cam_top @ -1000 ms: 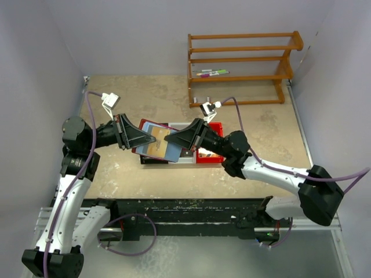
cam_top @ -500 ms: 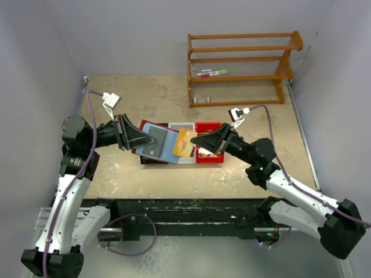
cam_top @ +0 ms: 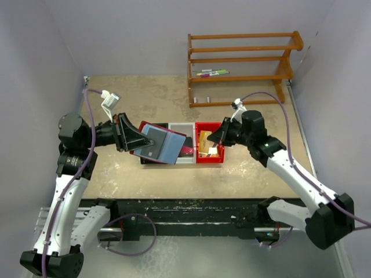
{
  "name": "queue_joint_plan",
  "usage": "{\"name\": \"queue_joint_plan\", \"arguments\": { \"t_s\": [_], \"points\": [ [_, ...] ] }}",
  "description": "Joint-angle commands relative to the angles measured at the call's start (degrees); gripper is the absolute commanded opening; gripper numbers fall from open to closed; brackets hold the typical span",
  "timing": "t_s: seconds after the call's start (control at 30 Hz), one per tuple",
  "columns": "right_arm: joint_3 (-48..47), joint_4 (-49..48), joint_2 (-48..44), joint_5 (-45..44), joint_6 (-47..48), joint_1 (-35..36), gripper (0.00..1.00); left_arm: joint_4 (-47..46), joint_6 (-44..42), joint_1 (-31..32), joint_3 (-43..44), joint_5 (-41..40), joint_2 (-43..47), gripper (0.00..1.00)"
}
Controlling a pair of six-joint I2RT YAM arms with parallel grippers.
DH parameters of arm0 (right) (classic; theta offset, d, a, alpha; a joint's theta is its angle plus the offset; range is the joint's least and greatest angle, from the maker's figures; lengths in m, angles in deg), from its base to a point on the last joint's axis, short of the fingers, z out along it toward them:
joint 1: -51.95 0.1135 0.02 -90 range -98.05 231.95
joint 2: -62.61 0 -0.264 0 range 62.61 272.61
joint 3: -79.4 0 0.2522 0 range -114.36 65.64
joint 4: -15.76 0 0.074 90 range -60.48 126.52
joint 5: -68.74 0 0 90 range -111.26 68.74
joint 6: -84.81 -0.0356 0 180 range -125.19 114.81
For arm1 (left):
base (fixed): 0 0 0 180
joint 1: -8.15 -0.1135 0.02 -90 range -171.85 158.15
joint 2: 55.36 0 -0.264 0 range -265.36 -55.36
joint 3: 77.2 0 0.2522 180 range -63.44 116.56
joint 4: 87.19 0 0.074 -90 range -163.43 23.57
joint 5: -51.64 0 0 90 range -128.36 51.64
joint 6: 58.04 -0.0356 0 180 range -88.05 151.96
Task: Take the credit cards out of the card holder
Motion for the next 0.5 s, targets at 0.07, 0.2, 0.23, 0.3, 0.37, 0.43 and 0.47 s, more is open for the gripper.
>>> {"name": "queue_joint_plan", "arguments": {
  "t_s": [0.07, 0.2, 0.23, 0.3, 0.37, 0.43, 0.47],
  "points": [
    [-5.99, 9.76, 9.68, -8.51, 9.97, -0.11, 0.00, -0.69, -2.72, 0.18, 3.62, 2.69, 0.58, 0.02],
    [-8.13, 8.64, 15.45, -9.77, 11.17, -0.17, 0.00, -0.99, -2.68, 0.27, 3.62, 2.73, 0.87, 0.02],
    [-8.65, 8.39, 16.74, -10.19, 11.42, -0.10, 0.00, -1.25, -2.50, 0.20, 3.61, 2.87, 0.87, 0.02],
    [-8.83, 8.11, 19.01, -11.52, 11.96, -0.11, 0.00, -1.66, -2.13, 0.25, 3.71, 3.25, 0.87, 0.02],
    [-11.28, 7.75, 21.05, -11.90, 12.81, -0.11, 0.00, -1.75, -2.06, 0.26, 3.72, 3.90, 1.01, 0.02],
    [-12.04, 7.61, 22.87, -11.98, 13.47, -0.14, 0.00, -1.80, -2.40, 0.23, 3.63, 4.25, 1.24, 0.02],
    [-12.35, 7.62, 23.89, -12.10, 13.72, -0.14, 0.00, -1.70, -2.55, 0.19, 3.62, 4.45, 1.29, 0.02]
  ]
}}
